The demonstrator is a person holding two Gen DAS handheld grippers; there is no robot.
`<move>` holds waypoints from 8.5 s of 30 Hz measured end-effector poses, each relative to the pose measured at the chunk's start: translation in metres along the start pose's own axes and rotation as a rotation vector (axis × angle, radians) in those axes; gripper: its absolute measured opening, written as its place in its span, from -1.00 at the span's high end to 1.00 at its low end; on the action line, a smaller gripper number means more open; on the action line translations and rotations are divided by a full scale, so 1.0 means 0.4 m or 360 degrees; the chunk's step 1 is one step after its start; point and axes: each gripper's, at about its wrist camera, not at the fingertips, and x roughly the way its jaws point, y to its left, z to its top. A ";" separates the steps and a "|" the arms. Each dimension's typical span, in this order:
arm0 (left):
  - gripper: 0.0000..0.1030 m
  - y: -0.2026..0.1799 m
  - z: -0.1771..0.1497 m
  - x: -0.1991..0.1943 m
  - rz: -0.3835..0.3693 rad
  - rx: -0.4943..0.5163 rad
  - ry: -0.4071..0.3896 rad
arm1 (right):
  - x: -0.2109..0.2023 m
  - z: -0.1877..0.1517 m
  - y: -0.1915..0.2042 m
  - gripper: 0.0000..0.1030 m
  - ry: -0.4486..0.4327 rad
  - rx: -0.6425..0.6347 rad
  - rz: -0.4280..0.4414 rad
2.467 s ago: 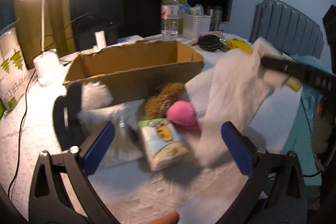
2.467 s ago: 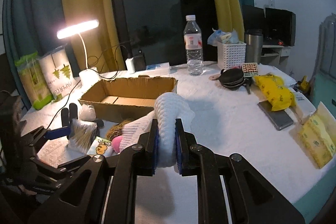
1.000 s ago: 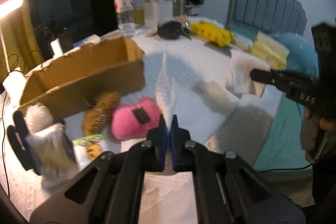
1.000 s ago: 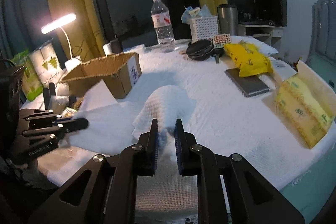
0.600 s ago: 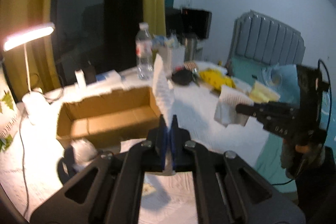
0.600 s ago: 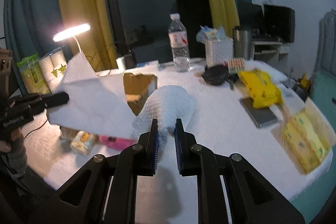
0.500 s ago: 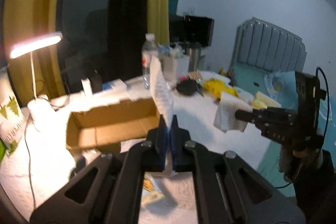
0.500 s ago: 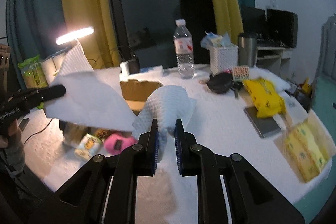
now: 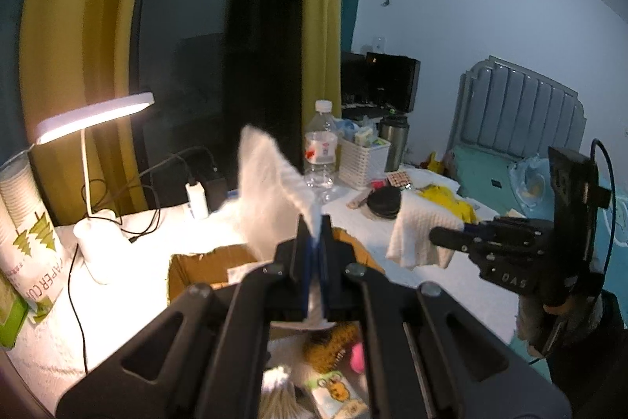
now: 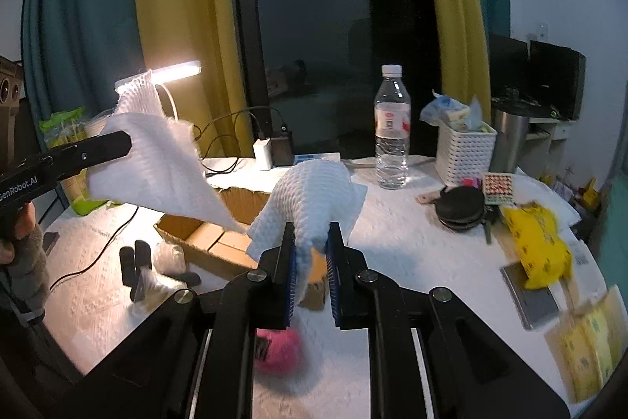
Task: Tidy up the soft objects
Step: 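Lower the towel and paper sheet into the box and open both tools, then grasp the pink plush toy with the right tool while the left tool grasps the cartoon tissue pack, then carry the plush toy and tissue pack into the box and open both tools, then grasp the brown fuzzy ball with the right tool while the left tool grasps the cotton swab bag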
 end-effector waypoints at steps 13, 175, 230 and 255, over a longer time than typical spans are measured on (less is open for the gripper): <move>0.95 0.042 -0.050 0.250 -0.0108 -0.0069 0.0219 | 0.176 0.012 -0.018 0.70 0.0127 0.0031 0.0067; 0.02 0.315 -0.184 0.305 0.0106 -0.0268 0.0443 | 0.489 0.001 0.191 0.12 0.0488 0.0143 0.0036; -0.85 0.045 -0.379 0.090 0.0347 -0.0069 0.0471 | 0.266 -0.222 0.119 -0.28 0.0481 0.0077 0.0255; 0.10 -0.037 -0.368 0.025 0.0313 0.0055 0.0462 | 0.186 -0.228 0.126 0.32 0.0408 -0.0017 0.0309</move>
